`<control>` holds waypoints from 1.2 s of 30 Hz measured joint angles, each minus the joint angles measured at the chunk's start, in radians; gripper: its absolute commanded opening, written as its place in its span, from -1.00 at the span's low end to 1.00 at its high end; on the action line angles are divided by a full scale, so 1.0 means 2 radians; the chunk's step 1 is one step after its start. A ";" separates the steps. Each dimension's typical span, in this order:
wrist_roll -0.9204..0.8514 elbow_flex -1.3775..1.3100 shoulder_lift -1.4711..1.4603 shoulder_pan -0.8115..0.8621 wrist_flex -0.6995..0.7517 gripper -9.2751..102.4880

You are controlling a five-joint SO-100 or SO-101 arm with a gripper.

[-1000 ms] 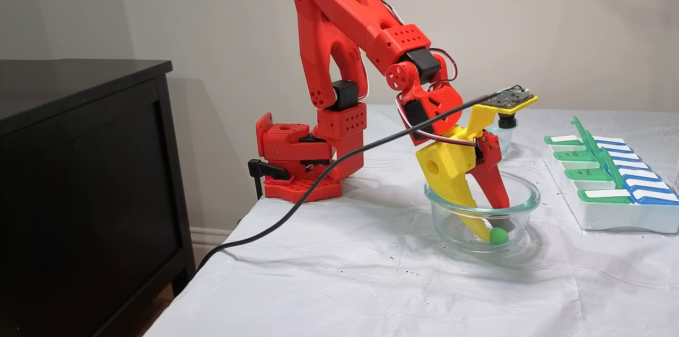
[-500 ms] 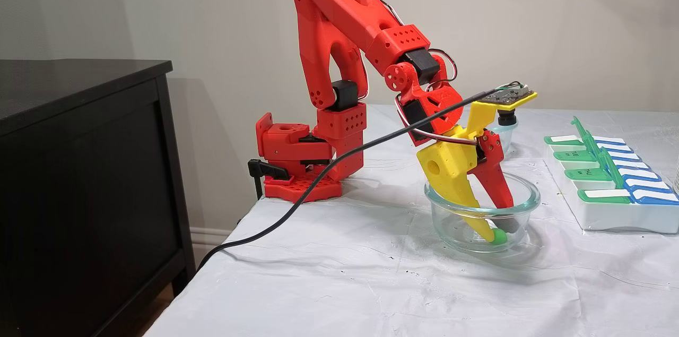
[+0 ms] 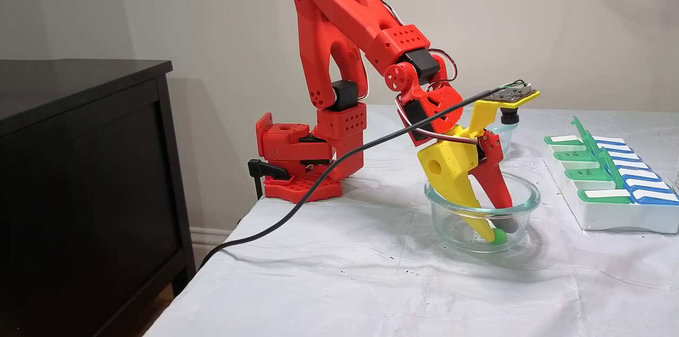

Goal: Sort medicines into box.

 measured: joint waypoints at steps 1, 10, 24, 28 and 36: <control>-0.002 0.000 0.000 0.000 0.004 -0.58; -0.003 0.000 0.000 0.000 0.014 -0.58; -0.003 0.000 -0.007 0.002 -0.005 -0.60; -0.003 0.000 -0.012 0.002 -0.006 -0.73; -0.003 0.000 -0.014 0.002 -0.006 -0.84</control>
